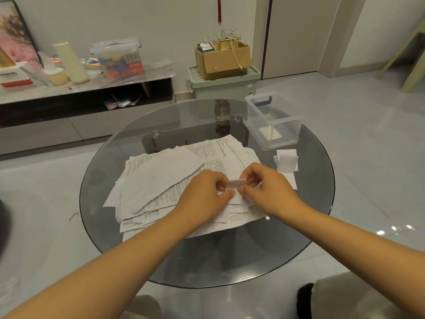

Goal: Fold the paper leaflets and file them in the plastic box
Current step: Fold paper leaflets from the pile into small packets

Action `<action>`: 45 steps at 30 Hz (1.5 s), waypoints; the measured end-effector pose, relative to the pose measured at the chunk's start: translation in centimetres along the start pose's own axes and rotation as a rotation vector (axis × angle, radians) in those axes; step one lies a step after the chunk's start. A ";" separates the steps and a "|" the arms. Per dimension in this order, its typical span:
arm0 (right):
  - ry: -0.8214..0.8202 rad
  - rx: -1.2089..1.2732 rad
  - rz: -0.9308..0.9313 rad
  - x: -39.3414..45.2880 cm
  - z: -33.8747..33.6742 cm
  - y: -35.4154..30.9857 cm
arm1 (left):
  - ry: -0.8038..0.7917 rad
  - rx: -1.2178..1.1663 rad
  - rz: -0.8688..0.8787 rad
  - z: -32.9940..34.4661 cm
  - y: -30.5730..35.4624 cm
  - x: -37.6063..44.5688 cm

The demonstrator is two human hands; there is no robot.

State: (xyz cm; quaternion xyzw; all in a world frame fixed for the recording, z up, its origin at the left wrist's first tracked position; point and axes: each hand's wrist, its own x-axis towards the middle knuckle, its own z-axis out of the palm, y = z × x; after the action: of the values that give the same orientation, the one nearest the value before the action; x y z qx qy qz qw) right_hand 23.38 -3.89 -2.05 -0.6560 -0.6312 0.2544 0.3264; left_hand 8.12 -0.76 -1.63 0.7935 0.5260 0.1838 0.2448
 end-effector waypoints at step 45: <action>0.169 -0.166 0.323 5.3 -6.9 7.5 | -0.099 -0.049 0.200 6.4 6.3 10.8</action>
State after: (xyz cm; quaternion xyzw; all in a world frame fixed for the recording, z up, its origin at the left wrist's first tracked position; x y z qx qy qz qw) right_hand 33.89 0.74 -2.75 -0.7923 -0.5069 0.1948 0.2779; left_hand 20.43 5.89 -2.84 0.8438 0.4268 0.1806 0.2705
